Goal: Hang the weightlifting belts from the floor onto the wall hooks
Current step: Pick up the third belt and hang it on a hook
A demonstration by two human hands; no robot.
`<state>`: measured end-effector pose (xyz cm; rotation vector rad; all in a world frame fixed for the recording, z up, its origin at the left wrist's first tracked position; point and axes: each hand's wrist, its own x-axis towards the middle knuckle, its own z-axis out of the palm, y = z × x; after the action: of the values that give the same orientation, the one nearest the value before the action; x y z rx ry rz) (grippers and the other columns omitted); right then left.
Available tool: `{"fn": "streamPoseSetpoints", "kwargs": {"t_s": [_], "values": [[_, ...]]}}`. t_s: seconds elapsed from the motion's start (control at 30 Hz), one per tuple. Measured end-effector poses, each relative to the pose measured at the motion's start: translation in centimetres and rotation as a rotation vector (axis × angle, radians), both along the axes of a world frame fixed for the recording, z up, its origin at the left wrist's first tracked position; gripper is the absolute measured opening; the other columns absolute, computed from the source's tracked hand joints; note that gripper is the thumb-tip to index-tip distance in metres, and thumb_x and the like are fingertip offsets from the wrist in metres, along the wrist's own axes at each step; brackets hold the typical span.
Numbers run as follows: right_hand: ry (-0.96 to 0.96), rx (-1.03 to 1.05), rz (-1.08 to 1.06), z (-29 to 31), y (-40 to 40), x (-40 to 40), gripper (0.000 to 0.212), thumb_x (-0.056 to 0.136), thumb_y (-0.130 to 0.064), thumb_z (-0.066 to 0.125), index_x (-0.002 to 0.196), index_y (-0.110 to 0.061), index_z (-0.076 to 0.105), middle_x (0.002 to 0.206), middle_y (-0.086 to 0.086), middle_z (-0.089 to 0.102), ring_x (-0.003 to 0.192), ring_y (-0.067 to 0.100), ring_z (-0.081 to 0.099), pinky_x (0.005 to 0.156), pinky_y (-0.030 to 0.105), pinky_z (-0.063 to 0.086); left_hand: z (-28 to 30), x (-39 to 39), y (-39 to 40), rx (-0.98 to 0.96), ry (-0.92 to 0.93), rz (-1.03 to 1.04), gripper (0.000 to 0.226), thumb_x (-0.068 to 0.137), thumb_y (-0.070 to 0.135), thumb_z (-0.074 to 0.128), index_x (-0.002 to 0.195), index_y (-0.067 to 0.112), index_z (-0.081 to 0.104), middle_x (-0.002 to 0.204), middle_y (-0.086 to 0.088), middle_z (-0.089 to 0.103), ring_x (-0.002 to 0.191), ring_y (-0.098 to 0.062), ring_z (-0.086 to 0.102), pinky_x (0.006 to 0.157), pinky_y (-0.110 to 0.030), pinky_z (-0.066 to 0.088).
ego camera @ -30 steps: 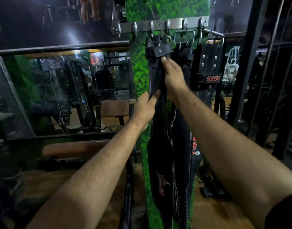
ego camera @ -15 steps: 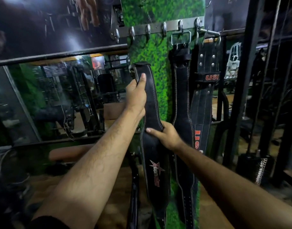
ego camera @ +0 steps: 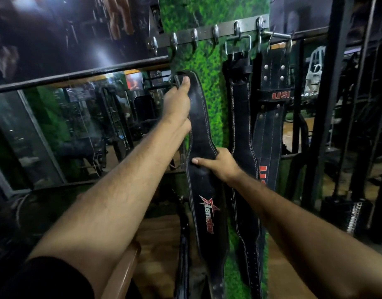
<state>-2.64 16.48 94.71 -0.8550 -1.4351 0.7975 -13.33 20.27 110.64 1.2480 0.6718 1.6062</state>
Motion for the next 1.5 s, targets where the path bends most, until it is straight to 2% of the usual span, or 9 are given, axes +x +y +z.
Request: {"fn": "streamPoseSetpoints", "kwargs": {"t_s": [0.13,0.27,0.4,0.67,0.8,1.03,1.13,1.4,1.5], "values": [[-0.166,-0.169,0.013,-3.0,-0.4,1.5,0.025,0.078,-0.006,0.084,0.101,0.000,0.076,0.099,0.009,0.079,0.086,0.015,0.073,0.089,0.038,0.062,-2.1,-0.4,1.0,-0.032,0.009,0.014,0.077,0.065,0.060,0.077,0.114,0.002,0.067,0.111,-0.009,0.068,0.104,-0.025,0.063,0.096,-0.045,0.049],[-0.295,-0.413,0.155,-2.4,-1.0,3.2,0.053,0.075,-0.034,0.087,0.119,-0.008,0.072,0.118,0.009,0.075,0.108,0.023,0.071,0.105,0.043,0.052,-2.4,-0.4,-0.3,-0.003,0.008,-0.031,0.043,0.074,0.048,0.074,0.096,0.012,0.074,0.115,-0.015,0.074,0.112,-0.033,0.068,0.107,-0.056,0.050],[0.077,-0.347,0.070,2.0,-1.8,3.6,0.075,0.074,-0.084,0.054,0.101,-0.016,0.067,0.080,0.000,0.060,0.072,0.018,0.052,0.071,0.030,0.043,-3.2,-0.3,-1.0,0.028,0.027,-0.043,0.045,0.071,0.053,0.076,0.097,0.016,0.077,0.113,-0.018,0.075,0.116,-0.040,0.068,0.108,-0.061,0.048],[0.165,-0.253,-0.019,10.6,-2.3,3.4,0.057,0.081,-0.074,0.062,0.101,-0.021,0.069,0.070,-0.004,0.042,0.059,0.010,0.044,0.063,0.027,0.044,-4.8,0.3,-4.3,0.101,0.166,-0.154,0.040,0.100,0.031,0.060,0.116,-0.004,0.070,0.108,-0.026,0.075,0.100,-0.040,0.073,0.094,-0.053,0.058],[0.353,-0.227,0.040,13.2,-2.5,3.9,0.022,0.094,-0.037,0.066,0.080,-0.020,0.065,0.058,-0.005,0.049,0.048,0.008,0.044,0.062,0.028,0.047,-5.5,-0.4,-4.3,0.184,0.345,-0.235,0.028,0.104,0.023,0.055,0.100,0.006,0.076,0.096,-0.007,0.080,0.092,-0.021,0.076,0.087,-0.036,0.058],[0.282,-0.076,-0.063,14.0,-2.6,4.9,0.022,0.095,0.000,0.063,0.079,-0.014,0.058,0.051,-0.007,0.060,0.038,0.002,0.051,0.040,0.016,0.043,-5.7,-0.5,-2.7,0.154,0.377,-0.059,0.042,0.092,0.055,0.064,0.089,0.013,0.064,0.088,-0.003,0.068,0.082,-0.014,0.064,0.077,-0.030,0.048],[0.246,0.023,-0.105,13.7,-2.3,4.8,0.024,0.094,0.003,0.063,0.078,-0.015,0.059,0.056,-0.008,0.062,0.039,0.000,0.051,0.040,0.016,0.042,-2.9,0.1,-1.4,0.098,0.236,-0.004,0.059,0.078,0.073,0.066,0.105,0.021,0.072,0.116,-0.003,0.076,0.112,-0.022,0.070,0.098,-0.044,0.054],[-0.037,0.018,-0.238,15.4,-1.8,4.8,0.009,0.093,-0.009,0.064,0.101,-0.014,0.062,0.074,-0.002,0.060,0.054,0.012,0.055,0.049,0.026,0.054,1.8,3.6,0.7,0.053,0.211,0.024,0.020,0.101,0.035,0.061,0.087,0.020,0.059,0.092,-0.002,0.070,0.081,-0.015,0.067,0.063,-0.023,0.053],[-0.028,-0.034,-0.256,16.6,-1.5,5.4,0.021,0.091,-0.027,0.063,0.109,-0.018,0.060,0.088,0.003,0.062,0.062,0.017,0.061,0.061,0.040,0.058,1.2,4.1,1.3,0.089,0.182,0.001,0.017,0.100,0.032,0.062,0.098,0.015,0.064,0.103,-0.012,0.076,0.096,-0.028,0.074,0.077,-0.037,0.062]]}}
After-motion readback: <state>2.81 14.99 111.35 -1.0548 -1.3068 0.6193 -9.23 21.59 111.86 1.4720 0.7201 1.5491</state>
